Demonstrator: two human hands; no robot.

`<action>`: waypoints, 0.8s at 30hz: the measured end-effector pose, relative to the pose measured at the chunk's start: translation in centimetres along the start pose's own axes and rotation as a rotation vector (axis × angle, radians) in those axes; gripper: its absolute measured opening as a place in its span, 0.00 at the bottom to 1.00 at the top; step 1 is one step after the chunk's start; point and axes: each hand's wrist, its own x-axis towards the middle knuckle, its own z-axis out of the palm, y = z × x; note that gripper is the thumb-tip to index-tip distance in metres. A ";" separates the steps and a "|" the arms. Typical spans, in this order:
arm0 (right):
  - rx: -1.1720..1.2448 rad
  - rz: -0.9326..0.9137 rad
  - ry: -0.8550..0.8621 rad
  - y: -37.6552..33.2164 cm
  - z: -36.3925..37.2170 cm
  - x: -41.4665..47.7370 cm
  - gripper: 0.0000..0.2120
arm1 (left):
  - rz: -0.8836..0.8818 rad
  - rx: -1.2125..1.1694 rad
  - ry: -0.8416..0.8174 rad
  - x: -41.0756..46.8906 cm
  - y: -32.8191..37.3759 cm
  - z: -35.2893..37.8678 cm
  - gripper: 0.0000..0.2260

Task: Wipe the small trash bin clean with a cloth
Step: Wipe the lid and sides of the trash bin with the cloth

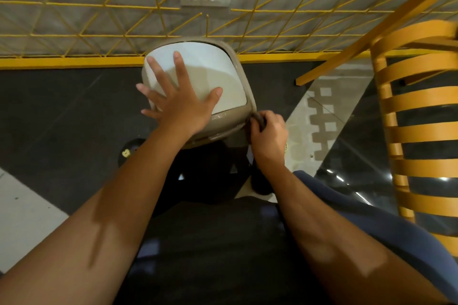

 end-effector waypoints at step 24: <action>-0.092 -0.159 -0.154 -1.6 0.2 5.4 0.09 | 0.574 0.283 0.108 1.8 -2.6 -0.7 0.18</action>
